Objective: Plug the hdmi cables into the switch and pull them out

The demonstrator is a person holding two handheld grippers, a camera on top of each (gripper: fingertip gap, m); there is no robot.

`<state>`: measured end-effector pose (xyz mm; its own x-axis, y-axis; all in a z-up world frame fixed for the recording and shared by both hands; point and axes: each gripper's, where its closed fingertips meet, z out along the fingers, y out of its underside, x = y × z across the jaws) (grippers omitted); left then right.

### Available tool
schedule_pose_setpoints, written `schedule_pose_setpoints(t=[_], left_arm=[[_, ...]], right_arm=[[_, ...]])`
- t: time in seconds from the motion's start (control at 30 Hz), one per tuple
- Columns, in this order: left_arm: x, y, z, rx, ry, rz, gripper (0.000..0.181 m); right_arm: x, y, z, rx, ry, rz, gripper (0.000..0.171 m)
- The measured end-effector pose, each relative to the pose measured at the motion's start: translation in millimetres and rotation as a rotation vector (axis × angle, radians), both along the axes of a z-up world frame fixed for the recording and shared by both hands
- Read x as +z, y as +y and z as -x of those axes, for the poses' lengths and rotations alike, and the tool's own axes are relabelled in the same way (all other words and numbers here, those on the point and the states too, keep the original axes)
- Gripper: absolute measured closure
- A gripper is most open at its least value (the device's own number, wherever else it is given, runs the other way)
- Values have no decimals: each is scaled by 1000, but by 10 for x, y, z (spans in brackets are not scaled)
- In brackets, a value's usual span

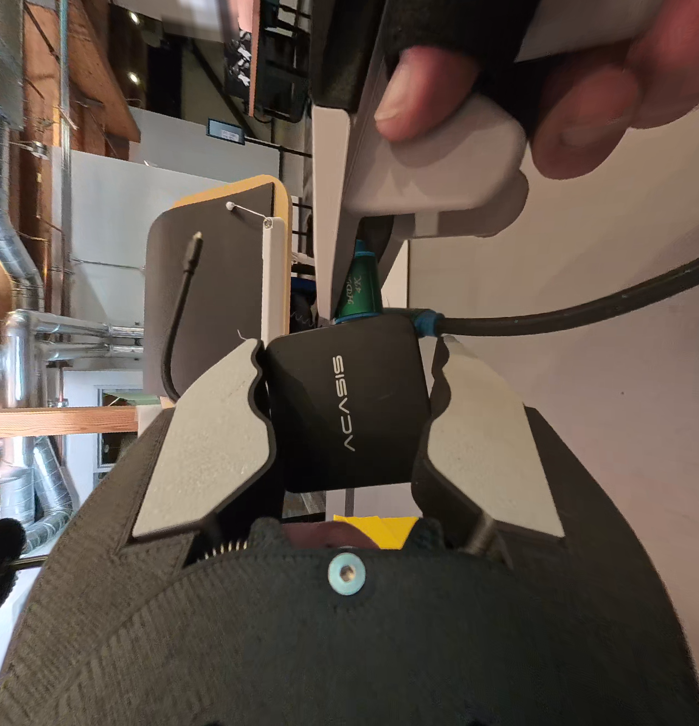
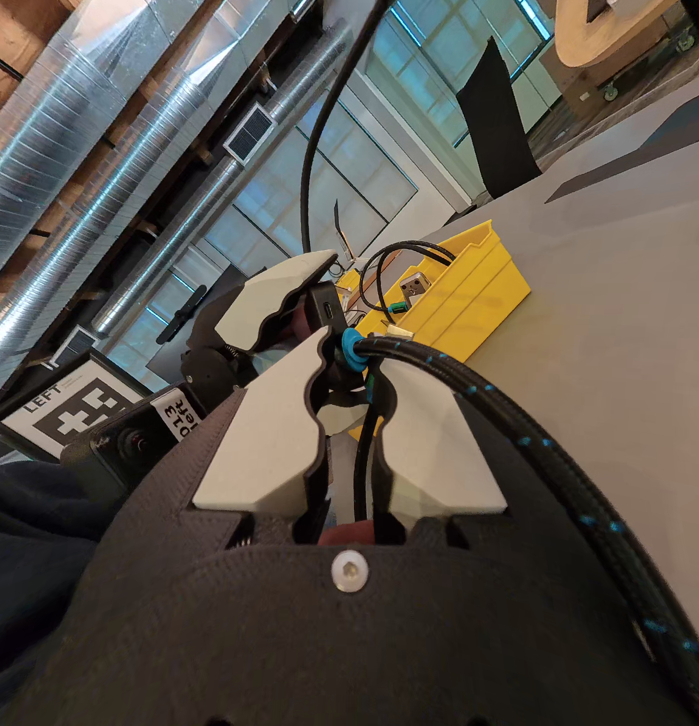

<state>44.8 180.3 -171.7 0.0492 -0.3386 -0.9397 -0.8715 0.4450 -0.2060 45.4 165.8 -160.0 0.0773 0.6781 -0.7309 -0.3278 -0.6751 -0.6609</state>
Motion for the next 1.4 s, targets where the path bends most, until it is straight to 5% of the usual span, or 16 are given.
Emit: schedule_pose_setpoints(t=[0.13, 0.27, 0.47, 0.67, 0.8, 0.97, 1.27, 1.4], left_arm=[[1, 15, 74, 32, -16, 99, 102], [-13, 66, 251, 56, -52, 209, 102], [-32, 48, 454, 69, -163, 375, 103], [-12, -62, 555, 24, -258, 519, 102], [58, -233, 546, -53, -338, 635, 102], [135, -446, 482, -147, -426, 773, 103], [-28, -674, 383, -201, -400, 919, 102], [-92, -738, 379, -214, -395, 982, 102]], right_arm=[[-59, -37, -3, 27, -96, -40, 134], [-119, -161, -24, 83, -253, -172, 129], [5, -523, -72, 201, -461, -559, 146], [778, -292, -475, -114, -238, -737, 159], [558, 130, -764, -267, -299, -658, 156], [-117, -67, -329, -3, -449, -667, 144], [54, -624, 352, 210, -338, -843, 133], [55, -658, 402, 204, -355, -864, 146]])
